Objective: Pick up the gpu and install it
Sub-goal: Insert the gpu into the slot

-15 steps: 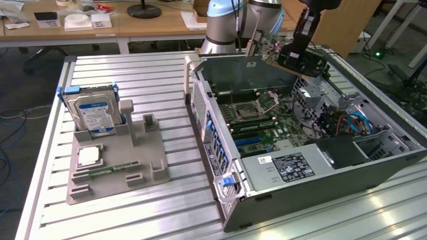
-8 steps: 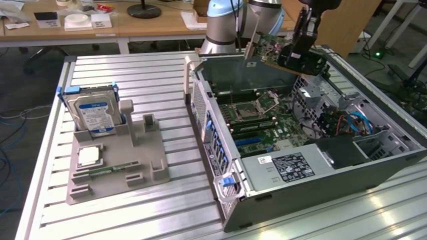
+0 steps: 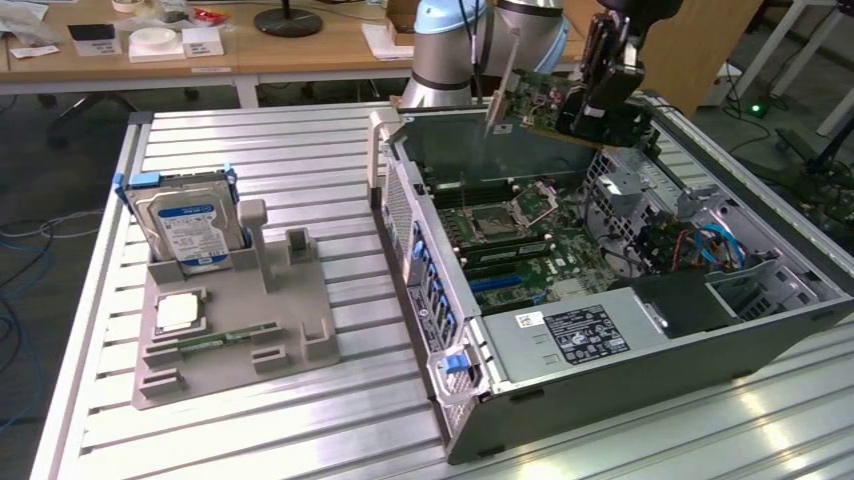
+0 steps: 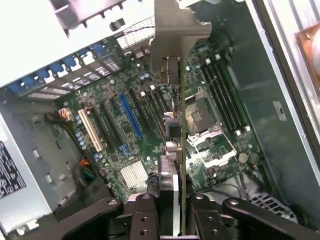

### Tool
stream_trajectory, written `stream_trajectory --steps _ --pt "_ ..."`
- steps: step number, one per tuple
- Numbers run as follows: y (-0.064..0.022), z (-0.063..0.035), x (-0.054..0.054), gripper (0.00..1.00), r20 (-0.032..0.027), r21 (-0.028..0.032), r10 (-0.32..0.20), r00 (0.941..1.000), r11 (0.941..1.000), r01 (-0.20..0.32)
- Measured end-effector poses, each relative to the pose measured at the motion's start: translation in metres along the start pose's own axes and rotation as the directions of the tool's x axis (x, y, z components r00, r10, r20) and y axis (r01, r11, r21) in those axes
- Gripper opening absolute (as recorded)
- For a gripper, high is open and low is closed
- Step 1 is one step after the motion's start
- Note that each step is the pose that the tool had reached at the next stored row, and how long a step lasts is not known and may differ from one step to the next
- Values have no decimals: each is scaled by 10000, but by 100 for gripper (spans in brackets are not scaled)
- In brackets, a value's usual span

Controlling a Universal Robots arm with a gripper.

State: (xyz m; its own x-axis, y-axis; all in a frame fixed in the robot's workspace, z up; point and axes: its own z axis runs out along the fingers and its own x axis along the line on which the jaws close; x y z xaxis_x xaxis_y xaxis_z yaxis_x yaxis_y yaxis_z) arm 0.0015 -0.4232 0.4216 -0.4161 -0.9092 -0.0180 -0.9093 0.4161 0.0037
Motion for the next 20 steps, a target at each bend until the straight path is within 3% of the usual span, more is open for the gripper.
stream_trajectory --steps 5,6,9,10,14,20 --pt "0 2 0 28 13 20 -875 9962 9962 875" --pt "0 4 0 28 28 62 -986 9951 9951 985" --pt "0 12 1 28 111 368 -1025 9947 9941 1020" --pt "0 14 1 28 124 423 -1043 9945 9937 1037" --pt "0 20 1 28 127 439 -1571 9875 9867 1564" --pt "-1 29 0 28 131 425 -2522 9676 9669 2515"
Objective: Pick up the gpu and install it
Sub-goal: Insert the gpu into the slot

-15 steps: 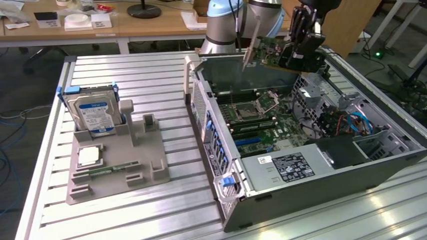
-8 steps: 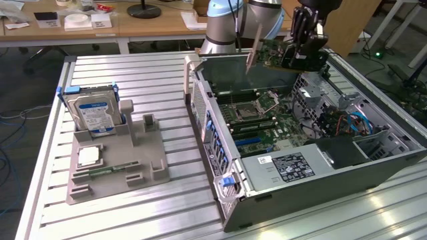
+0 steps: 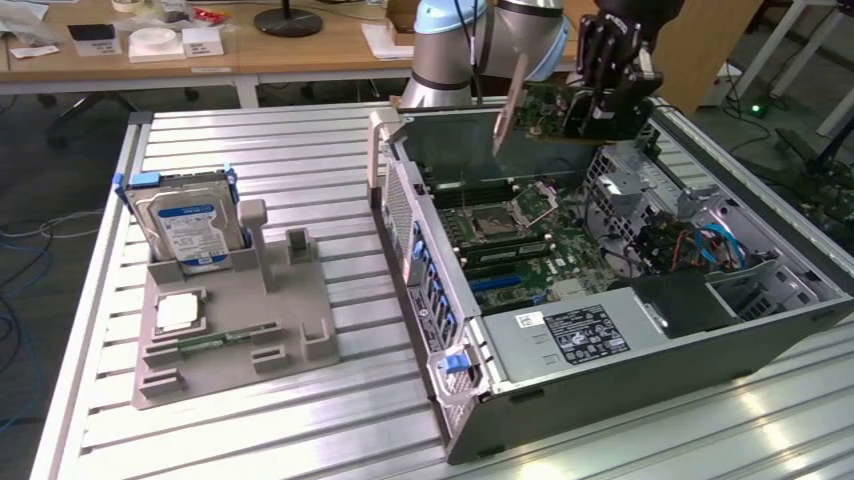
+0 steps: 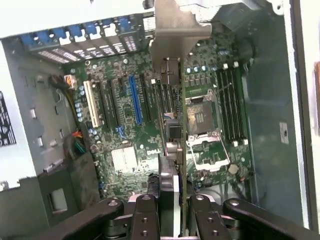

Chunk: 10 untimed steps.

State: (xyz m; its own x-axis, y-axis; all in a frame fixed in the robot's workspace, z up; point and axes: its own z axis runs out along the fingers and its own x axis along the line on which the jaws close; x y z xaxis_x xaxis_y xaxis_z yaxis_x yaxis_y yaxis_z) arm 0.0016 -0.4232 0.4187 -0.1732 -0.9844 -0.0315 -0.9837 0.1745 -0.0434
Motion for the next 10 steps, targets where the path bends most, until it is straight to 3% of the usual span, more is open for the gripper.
stream_trajectory --steps 5,10 --pt "-1 6 0 28 35 -24 -817 9967 9967 817" --pt "0 44 1 28 34 17 -689 9976 9976 689"
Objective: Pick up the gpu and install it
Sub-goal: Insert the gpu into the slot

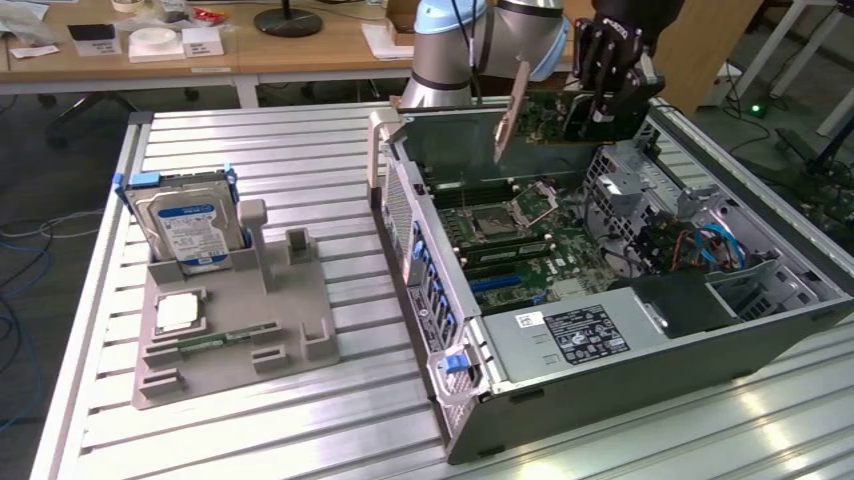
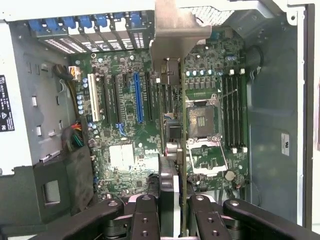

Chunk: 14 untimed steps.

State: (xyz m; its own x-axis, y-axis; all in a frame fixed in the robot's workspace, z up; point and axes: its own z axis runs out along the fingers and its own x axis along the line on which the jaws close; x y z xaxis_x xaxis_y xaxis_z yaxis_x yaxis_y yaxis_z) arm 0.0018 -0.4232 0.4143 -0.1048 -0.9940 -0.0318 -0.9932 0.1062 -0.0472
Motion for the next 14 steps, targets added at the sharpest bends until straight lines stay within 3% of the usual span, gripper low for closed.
stream_trajectory --steps 2,7,14 --pt "2 19 1 28 3 38 33 10000 10000 -33" --pt "3 65 2 28 21 200 54 10000 9998 -54" --pt "6 111 4 28 48 196 -496 9988 9986 495"
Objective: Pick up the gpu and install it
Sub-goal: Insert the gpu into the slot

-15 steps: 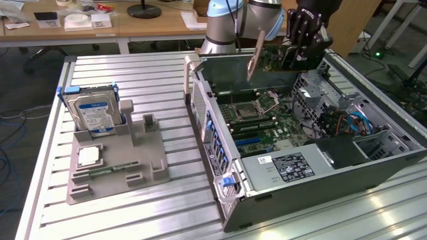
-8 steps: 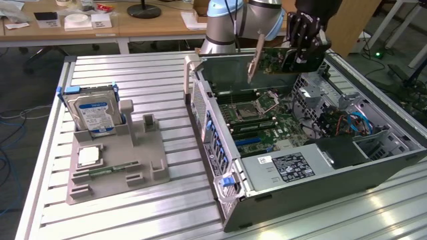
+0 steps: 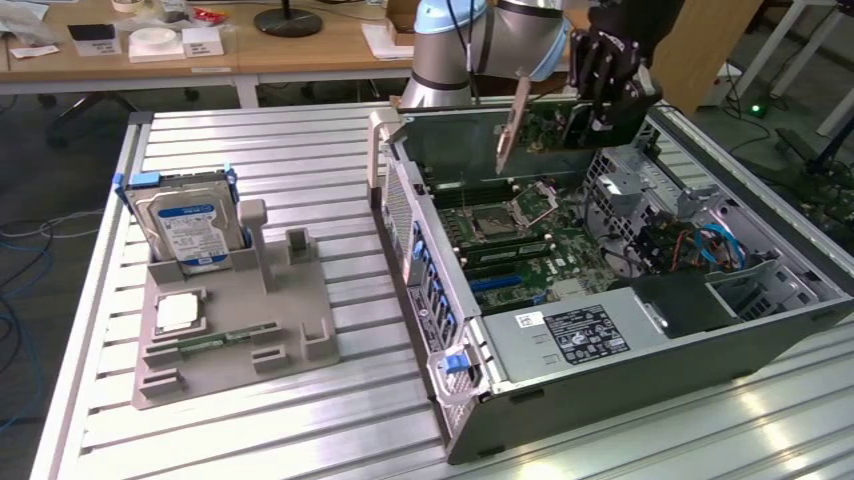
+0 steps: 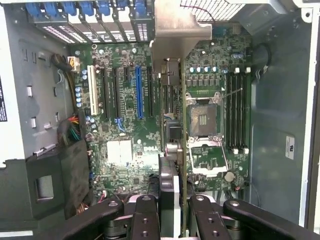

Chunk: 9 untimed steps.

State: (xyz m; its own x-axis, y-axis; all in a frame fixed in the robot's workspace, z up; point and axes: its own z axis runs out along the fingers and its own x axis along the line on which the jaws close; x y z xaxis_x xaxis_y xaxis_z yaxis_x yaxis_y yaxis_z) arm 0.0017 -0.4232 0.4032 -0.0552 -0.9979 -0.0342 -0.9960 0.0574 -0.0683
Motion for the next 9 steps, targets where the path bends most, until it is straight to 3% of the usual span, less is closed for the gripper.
stream_trajectory --steps 9 --pt "10 158 5 28 15 -2 -1 10000 10000 1"
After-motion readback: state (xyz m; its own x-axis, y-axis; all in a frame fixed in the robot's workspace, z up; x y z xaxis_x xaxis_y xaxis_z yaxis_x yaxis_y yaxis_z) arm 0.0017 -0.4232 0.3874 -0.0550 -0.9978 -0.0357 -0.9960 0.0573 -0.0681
